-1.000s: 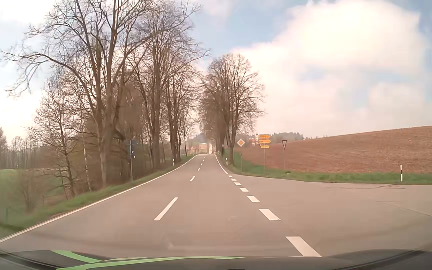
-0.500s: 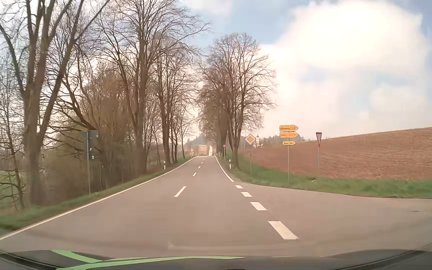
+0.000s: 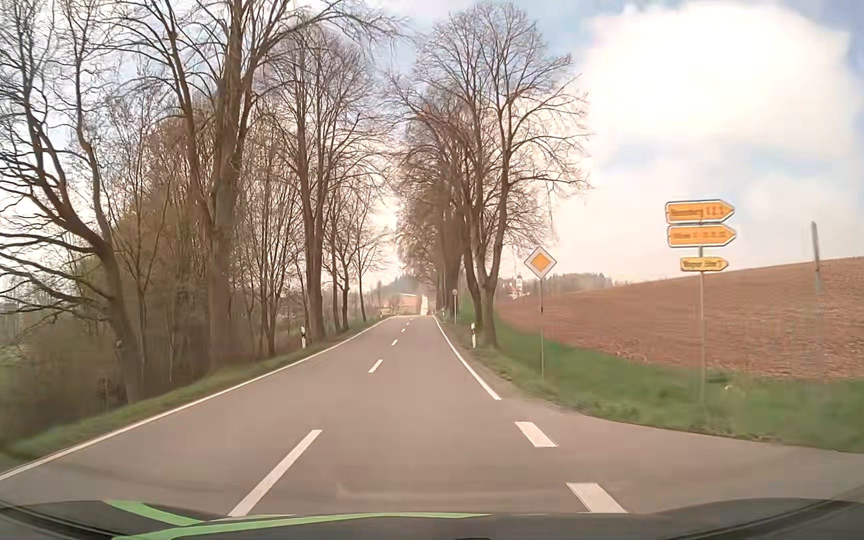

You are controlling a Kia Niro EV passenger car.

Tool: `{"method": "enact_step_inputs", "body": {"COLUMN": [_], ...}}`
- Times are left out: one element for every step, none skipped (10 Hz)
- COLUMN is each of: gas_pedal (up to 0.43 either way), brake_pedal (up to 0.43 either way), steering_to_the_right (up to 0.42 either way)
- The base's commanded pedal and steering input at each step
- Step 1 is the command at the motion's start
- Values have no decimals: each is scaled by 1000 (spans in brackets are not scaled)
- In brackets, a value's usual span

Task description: Follow the waypoints while adhering to traffic rules and regulations

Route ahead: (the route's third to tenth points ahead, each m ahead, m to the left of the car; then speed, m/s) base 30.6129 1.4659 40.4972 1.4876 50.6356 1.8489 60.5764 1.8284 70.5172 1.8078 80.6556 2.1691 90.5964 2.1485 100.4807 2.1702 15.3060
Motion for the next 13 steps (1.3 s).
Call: {"method": "enact_step_inputs", "body": {"gas_pedal": [138,138,138,150,150,150,150,150,150,150,150,150,150], "brake_pedal": [0,0,0,0,0,0,0,0,0,0,0,0,0], "steering_to_the_right": [-6,-6,-5,-5,-4,-3,-3,-2,-2,-2,-2,-2,-2]}}
